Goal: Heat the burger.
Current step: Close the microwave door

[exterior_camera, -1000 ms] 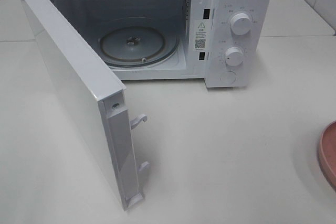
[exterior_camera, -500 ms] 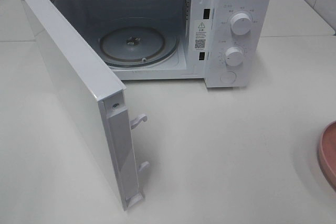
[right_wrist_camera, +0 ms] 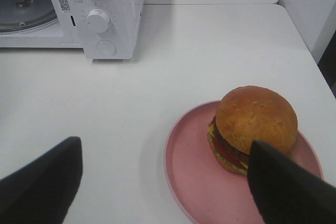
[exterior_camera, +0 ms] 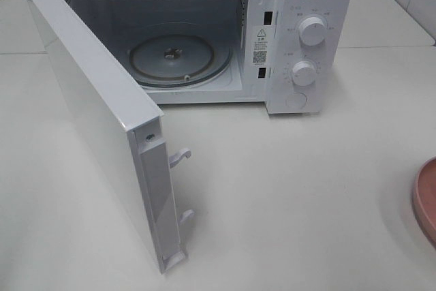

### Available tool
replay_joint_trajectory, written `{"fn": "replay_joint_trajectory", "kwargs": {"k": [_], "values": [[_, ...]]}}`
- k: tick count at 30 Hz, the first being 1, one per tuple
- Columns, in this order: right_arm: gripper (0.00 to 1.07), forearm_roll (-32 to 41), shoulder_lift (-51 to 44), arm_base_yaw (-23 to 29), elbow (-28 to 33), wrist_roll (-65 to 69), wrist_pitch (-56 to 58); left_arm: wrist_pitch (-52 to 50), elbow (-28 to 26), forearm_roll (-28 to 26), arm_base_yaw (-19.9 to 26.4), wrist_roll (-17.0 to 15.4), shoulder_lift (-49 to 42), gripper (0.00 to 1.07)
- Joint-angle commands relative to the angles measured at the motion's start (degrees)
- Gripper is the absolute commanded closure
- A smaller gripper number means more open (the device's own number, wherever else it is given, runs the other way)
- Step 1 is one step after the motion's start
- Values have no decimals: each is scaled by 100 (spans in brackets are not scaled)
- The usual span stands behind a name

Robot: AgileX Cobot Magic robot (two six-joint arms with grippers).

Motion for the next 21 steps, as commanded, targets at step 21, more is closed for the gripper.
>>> {"fn": "replay_joint_trajectory", "kwargs": {"k": [21], "values": [[31, 11, -172, -34, 6, -63, -52, -4532, 1770, -384, 17, -63, 1851, 107]]}}
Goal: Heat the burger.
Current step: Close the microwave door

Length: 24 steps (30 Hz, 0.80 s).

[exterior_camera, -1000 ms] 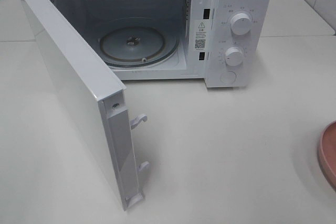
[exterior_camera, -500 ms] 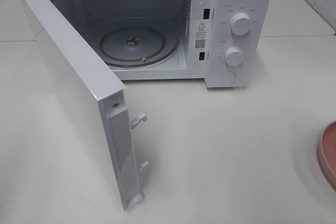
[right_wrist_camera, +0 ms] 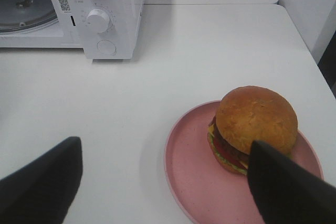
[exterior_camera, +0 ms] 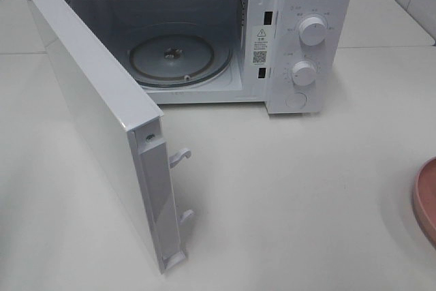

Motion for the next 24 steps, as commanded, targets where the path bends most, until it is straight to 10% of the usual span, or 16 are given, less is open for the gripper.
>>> {"fn": "replay_joint_trajectory", "kwargs": {"k": [1, 10, 24], "values": [[31, 11, -172, -34, 6, -63, -52, -670, 17, 57, 17, -46, 476, 107], [31, 11, -172, -34, 6, -63, -52, -2773, 17, 435, 17, -46, 2561, 107], [31, 11, -172, -34, 6, -63, -52, -4624, -246, 2343, 17, -1478, 5076, 107]]}}
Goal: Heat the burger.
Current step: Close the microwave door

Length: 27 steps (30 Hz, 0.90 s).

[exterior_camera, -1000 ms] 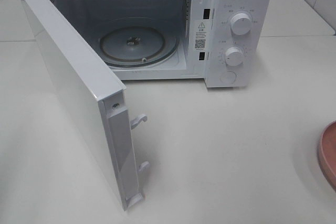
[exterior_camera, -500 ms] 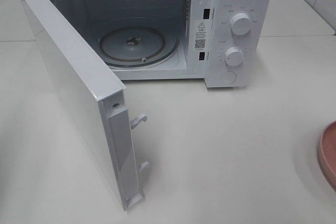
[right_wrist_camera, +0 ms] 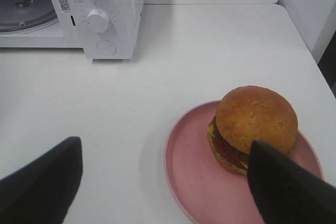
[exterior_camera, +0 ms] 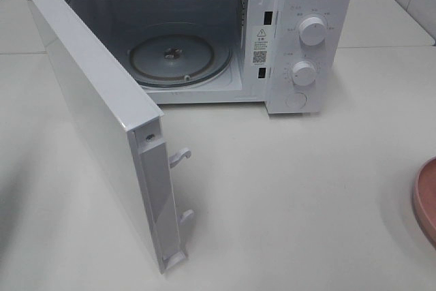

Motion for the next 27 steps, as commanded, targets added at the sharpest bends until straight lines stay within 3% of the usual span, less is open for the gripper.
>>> {"fn": "replay_joint_trajectory", "kwargs": {"k": [1, 12, 15, 17, 27], "values": [[31, 11, -172, -34, 6, -63, -52, -476, -212, 510, 17, -218, 458, 107], [32, 11, -172, -34, 6, -63, -52, -1656, -773, 1839, 11, -476, 1988, 107], [32, 11, -172, -34, 6, -63, -52, -1713, -837, 1937, 11, -567, 2103, 107], [32, 11, -172, -34, 6, -63, -52, -1856, -1014, 2126, -23, -819, 2441, 107], [32, 11, -172, -34, 6, -63, -52, -1960, -1576, 2206, -544, -831, 3134, 107]]}}
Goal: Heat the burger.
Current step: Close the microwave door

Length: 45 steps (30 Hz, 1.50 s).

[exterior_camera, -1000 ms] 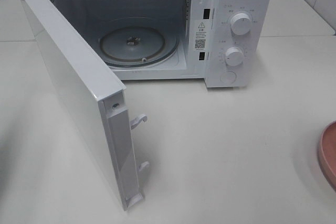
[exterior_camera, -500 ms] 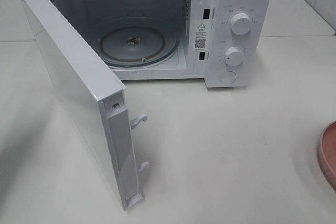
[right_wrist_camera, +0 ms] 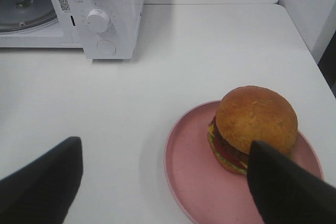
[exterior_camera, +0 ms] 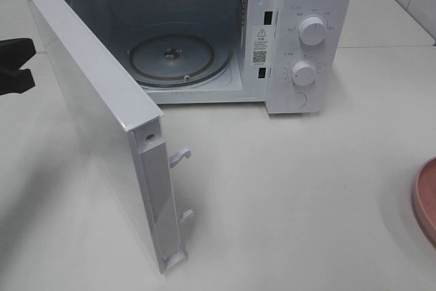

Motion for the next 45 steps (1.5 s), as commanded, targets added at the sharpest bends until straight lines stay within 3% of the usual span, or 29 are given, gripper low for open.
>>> {"fn": "replay_joint_trajectory", "kwargs": {"k": [1, 15, 30, 45], "values": [[32, 11, -172, -34, 6, -63, -52, -120, -218, 11, -166, -40, 201, 107], [32, 11, -172, -34, 6, -63, -52, -40, -705, 17, -814, -40, 647, 107], [32, 11, -172, -34, 6, -63, -52, 327, -837, -888, -1587, 29, 733, 107], [32, 11, -172, -34, 6, -63, -52, 584, -1438, -1117, -2103, 6, 1117, 107]]}}
